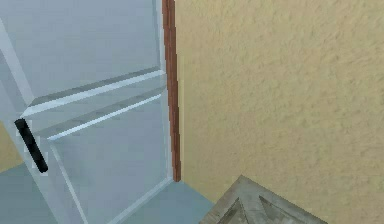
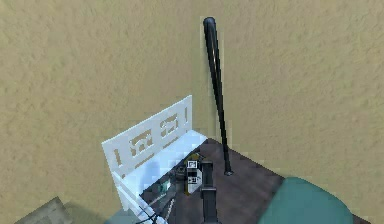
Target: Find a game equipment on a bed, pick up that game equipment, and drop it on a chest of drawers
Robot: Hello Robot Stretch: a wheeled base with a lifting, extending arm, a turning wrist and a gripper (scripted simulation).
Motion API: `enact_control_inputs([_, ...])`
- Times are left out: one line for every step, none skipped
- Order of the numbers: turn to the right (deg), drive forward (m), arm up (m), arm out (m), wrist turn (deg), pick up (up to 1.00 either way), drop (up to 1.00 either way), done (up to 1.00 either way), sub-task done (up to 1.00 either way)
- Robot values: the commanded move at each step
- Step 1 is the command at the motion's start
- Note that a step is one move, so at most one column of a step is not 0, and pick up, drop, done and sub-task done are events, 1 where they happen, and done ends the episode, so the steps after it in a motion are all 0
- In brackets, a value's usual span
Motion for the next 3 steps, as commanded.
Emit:
enact_control_inputs([0.0, 0.00, 0.00, 0.00, 45.0, 0.00, 0.00, 0.00, 0.00])
enact_control_inputs([0.0, 0.00, 0.00, 0.00, 45.0, 0.00, 0.00, 0.00, 0.00])
enact_control_inputs([0.0, 0.00, 0.00, 0.00, 6.0, 0.00, 0.00, 0.00, 0.00])
